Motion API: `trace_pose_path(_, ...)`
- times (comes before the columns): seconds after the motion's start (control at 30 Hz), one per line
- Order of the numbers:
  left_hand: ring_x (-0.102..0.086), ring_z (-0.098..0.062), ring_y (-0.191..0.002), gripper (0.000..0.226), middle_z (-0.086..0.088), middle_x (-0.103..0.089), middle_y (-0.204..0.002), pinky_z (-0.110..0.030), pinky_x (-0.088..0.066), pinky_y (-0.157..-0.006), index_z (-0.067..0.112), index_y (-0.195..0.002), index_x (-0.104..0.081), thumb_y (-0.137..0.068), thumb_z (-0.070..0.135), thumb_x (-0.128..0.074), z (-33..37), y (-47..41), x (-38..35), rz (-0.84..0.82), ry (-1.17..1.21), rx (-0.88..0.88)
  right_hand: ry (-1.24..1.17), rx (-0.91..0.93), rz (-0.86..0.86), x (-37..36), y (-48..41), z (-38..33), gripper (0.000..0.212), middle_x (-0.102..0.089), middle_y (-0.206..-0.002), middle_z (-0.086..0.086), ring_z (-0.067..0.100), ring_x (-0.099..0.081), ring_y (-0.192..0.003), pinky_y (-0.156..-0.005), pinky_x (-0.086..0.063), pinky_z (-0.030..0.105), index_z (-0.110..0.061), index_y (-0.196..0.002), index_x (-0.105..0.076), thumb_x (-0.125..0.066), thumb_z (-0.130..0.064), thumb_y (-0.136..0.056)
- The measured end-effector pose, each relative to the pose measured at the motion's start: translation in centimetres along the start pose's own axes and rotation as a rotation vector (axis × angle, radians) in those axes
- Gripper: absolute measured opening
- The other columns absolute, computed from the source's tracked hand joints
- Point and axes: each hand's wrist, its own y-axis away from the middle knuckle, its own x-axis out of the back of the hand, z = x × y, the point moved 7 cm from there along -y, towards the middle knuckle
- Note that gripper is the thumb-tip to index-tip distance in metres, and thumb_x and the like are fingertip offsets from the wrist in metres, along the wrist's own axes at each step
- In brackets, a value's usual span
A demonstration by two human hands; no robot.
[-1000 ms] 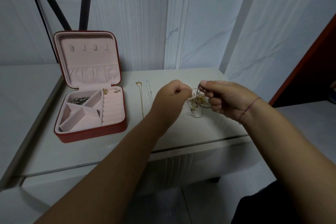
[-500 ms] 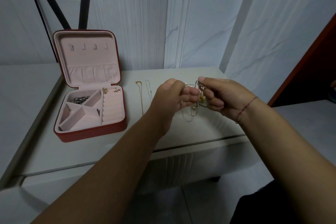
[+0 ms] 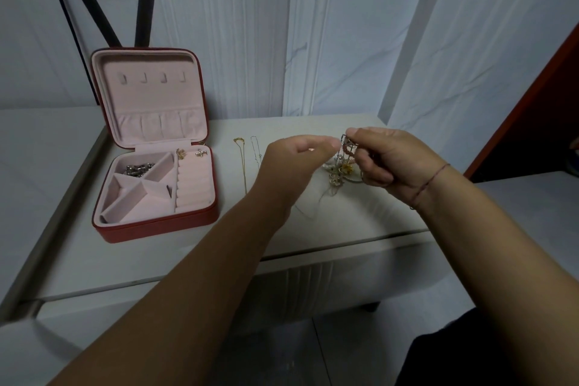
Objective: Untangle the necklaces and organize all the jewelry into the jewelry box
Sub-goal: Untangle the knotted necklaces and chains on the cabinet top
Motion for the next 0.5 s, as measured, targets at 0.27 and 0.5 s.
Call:
trace_pose_path(0.27, -0.052, 0.003, -0.064, 0.012, 0.015, -0.059, -0.064, -0.012, -0.041, -0.061, 0.012, -0.094, -0.066, -0.094, 0.017, -0.055, -1.3, -0.4, -0.2, -0.064, -0.077, 0.058, 0.060, 0.009, -0.031, -0.5, 0.0, 0.1, 0.036, -0.044, -0.041, -0.002, 0.006, -0.023, -0.030, -0.039, -0.017, 0.019, -0.009, -0.062, -0.046, -0.055, -0.020, -0.094)
trace_pose_path(0.5, -0.051, -0.012, -0.063, 0.018, -0.009, -0.058, -0.076, -0.026, -0.046, -0.065, 0.007, -0.081, -0.057, -0.095, 0.005, -0.046, -1.7, -0.5, -1.3, -0.130, 0.196, 0.144, 0.018, 0.005, -0.023, -1.0, 0.3, 0.0, 0.043, -0.039, -0.033, -0.007, 0.006, -0.022, -0.031, -0.041, -0.014, 0.020, -0.009, -0.058, -0.042, -0.050, -0.026, -0.097)
